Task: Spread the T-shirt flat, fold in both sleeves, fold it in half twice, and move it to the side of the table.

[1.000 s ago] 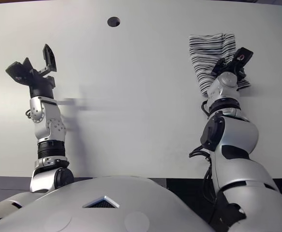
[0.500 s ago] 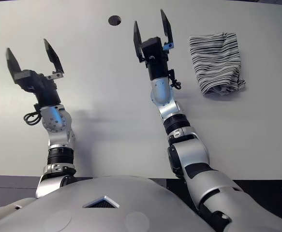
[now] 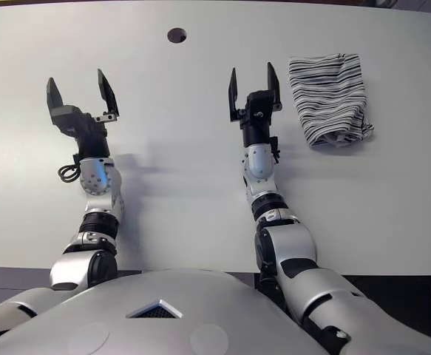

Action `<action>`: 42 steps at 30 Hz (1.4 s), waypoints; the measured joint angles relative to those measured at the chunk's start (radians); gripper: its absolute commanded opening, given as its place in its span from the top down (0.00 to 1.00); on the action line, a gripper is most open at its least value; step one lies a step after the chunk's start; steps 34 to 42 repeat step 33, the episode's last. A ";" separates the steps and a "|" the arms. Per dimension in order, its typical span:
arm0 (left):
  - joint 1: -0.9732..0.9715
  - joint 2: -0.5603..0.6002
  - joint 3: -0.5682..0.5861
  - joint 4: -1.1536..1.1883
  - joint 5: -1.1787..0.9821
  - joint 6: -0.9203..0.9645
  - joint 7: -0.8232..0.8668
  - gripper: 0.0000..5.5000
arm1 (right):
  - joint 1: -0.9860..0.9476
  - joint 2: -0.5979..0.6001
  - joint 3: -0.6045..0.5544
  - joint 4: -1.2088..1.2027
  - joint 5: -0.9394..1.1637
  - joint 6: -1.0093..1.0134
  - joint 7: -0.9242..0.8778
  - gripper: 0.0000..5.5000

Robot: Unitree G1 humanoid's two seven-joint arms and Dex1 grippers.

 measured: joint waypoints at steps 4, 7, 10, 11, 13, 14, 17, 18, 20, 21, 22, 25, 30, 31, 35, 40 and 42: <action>-0.010 0.007 -0.020 0.040 0.041 -0.012 0.030 0.08 | 0.008 -0.005 -0.002 -0.010 -0.023 -0.033 -0.033 0.33; -0.006 0.012 -0.052 0.042 0.105 -0.028 0.065 0.16 | 0.024 -0.005 -0.002 -0.041 -0.038 -0.053 -0.064 0.33; -0.002 0.014 -0.067 0.037 0.108 -0.057 0.065 0.26 | 0.037 -0.004 0.001 -0.067 -0.058 -0.058 -0.085 0.33; 0.001 0.015 -0.069 0.033 0.109 -0.063 0.067 0.26 | 0.043 -0.003 0.001 -0.079 -0.060 -0.059 -0.087 0.33; 0.021 0.010 -0.069 -0.004 0.109 -0.073 0.087 0.26 | 0.071 0.002 0.005 -0.131 -0.062 -0.067 -0.088 0.33; 0.038 0.005 -0.069 -0.033 0.111 -0.082 0.096 0.26 | 0.094 0.006 0.007 -0.172 -0.063 -0.073 -0.087 0.33; 0.098 -0.004 -0.073 -0.126 0.113 -0.082 0.105 0.26 | 0.156 0.013 0.017 -0.274 -0.068 -0.074 -0.086 0.33; 0.123 -0.009 -0.077 -0.161 0.112 -0.079 0.105 0.26 | 0.179 0.014 0.023 -0.307 -0.070 -0.073 -0.085 0.33; 0.163 -0.018 -0.084 -0.218 0.111 -0.062 0.105 0.26 | 0.219 0.020 0.037 -0.371 -0.070 -0.064 -0.078 0.33; 0.201 -0.028 -0.089 -0.268 0.107 -0.044 0.105 0.26 | 0.257 0.022 0.048 -0.427 -0.074 -0.047 -0.072 0.33; 0.231 -0.035 -0.093 -0.308 0.098 -0.028 0.104 0.26 | 0.286 0.023 0.057 -0.472 -0.081 -0.032 -0.067 0.33; 0.371 -0.058 -0.129 -0.462 0.033 0.041 0.065 0.18 | 0.430 0.020 0.083 -0.654 -0.121 0.041 -0.058 0.24; 0.511 -0.074 -0.145 -0.597 0.031 0.156 0.056 0.14 | 0.636 0.021 0.074 -0.887 -0.161 0.176 -0.062 0.19; 0.531 -0.074 -0.146 -0.612 0.041 0.163 0.056 0.14 | 0.672 0.025 0.077 -0.922 -0.169 0.198 -0.063 0.19; 0.583 -0.073 -0.149 -0.646 0.072 0.175 0.056 0.14 | 0.754 0.037 0.088 -0.981 -0.191 0.234 -0.073 0.19; 0.583 -0.073 -0.149 -0.646 0.072 0.175 0.056 0.14 | 0.754 0.037 0.088 -0.981 -0.191 0.234 -0.073 0.19; 0.583 -0.073 -0.149 -0.646 0.072 0.175 0.056 0.14 | 0.754 0.037 0.088 -0.981 -0.191 0.234 -0.073 0.19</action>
